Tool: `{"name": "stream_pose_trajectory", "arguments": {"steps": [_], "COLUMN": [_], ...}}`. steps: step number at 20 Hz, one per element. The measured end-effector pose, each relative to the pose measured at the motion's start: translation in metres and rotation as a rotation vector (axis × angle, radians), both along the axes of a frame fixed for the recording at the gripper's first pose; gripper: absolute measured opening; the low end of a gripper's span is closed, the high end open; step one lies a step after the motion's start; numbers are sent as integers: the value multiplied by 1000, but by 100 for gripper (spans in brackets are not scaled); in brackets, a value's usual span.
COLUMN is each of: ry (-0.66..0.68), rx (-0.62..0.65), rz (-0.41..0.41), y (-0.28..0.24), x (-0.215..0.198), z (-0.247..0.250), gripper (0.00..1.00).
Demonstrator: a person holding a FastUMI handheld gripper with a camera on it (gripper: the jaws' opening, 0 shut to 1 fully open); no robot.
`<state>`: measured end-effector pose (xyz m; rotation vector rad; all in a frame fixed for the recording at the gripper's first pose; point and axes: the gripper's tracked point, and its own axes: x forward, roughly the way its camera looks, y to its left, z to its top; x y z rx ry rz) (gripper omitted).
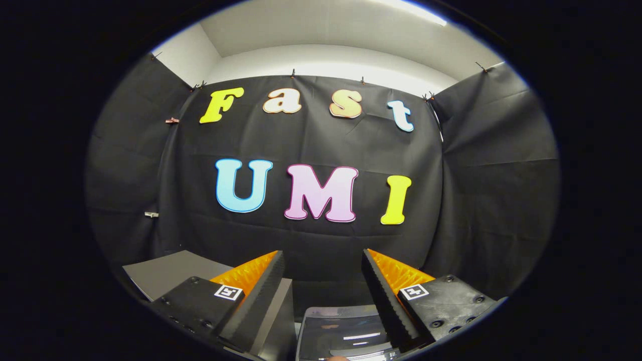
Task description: Put the clothes into the washing machine and then close the washing machine lid.
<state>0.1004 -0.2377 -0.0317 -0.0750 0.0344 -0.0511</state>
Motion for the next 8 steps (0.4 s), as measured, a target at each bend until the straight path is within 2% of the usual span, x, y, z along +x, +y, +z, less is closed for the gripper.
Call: {"name": "stream_pose_trajectory", "arguments": {"steps": [8], "ry": [20], "rx": [3], "rz": [3], "y": [-1], "x": [4], "z": [-5], "gripper": [98]}}
